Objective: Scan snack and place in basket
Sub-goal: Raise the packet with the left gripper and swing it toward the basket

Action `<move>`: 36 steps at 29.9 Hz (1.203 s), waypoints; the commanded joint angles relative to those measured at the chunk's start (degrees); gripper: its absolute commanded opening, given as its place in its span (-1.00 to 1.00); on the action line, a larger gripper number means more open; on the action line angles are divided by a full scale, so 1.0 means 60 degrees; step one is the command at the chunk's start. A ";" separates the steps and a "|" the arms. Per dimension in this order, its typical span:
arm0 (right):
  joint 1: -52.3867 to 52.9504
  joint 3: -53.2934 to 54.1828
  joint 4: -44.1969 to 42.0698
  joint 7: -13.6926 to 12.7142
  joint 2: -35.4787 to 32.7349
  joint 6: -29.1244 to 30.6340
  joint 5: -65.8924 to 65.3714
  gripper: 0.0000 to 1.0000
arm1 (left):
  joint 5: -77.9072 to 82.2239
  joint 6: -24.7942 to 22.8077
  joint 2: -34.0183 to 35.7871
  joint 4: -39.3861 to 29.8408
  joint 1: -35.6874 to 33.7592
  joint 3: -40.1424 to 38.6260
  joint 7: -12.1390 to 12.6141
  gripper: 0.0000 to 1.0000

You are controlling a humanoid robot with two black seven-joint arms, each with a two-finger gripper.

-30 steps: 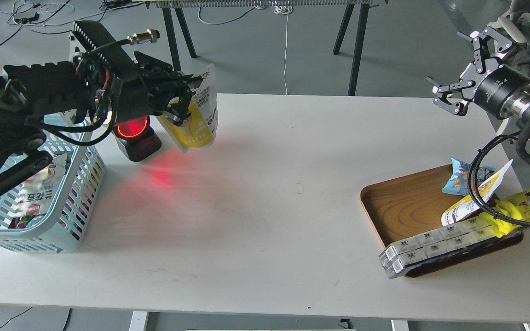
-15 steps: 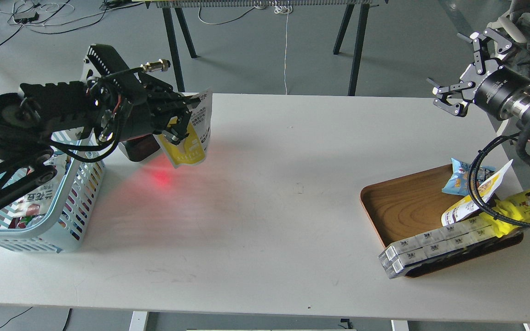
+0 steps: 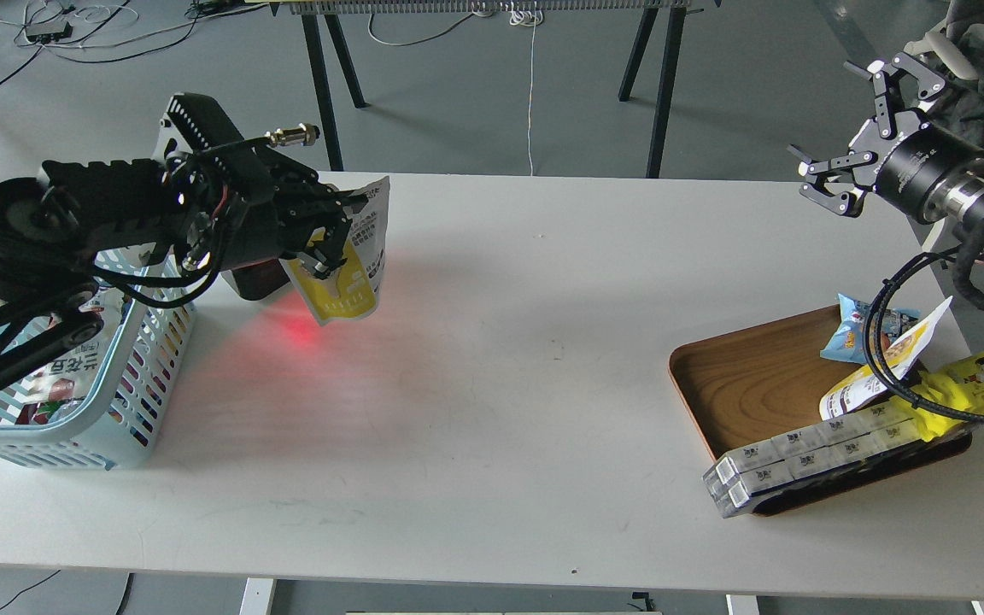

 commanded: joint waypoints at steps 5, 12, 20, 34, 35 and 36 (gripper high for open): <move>-0.0003 0.0015 -0.0014 0.0016 0.0000 0.0003 0.0000 0.98 | 0.0000 0.0058 0.0197 -0.0070 -0.0004 -0.0456 -0.0117 -1.00; -0.0003 0.0015 -0.0015 0.0016 0.0000 0.0003 0.0000 0.98 | 0.0000 0.0102 0.0709 -0.0071 0.0026 -0.1803 -0.0425 -1.00; 0.0070 0.0015 -0.0014 0.0016 0.0000 0.0003 0.0000 0.98 | -0.1874 0.0482 0.2348 0.0061 0.0040 -0.2655 -0.0293 -1.00; 0.0085 0.0015 -0.0014 0.0016 0.0044 0.0003 0.0000 0.98 | -0.5657 0.2049 0.5719 0.1218 0.0070 -0.1866 -0.0893 -1.00; 0.0099 0.0015 -0.0014 0.0016 0.0044 0.0003 0.0000 0.98 | -0.5730 0.2326 0.5909 0.1262 0.0070 -0.1516 -0.0951 -1.00; 0.0099 0.0015 -0.0014 0.0016 0.0044 0.0003 0.0000 0.98 | -0.5818 0.2633 0.6085 0.1277 0.0070 -0.1121 -0.0996 -1.00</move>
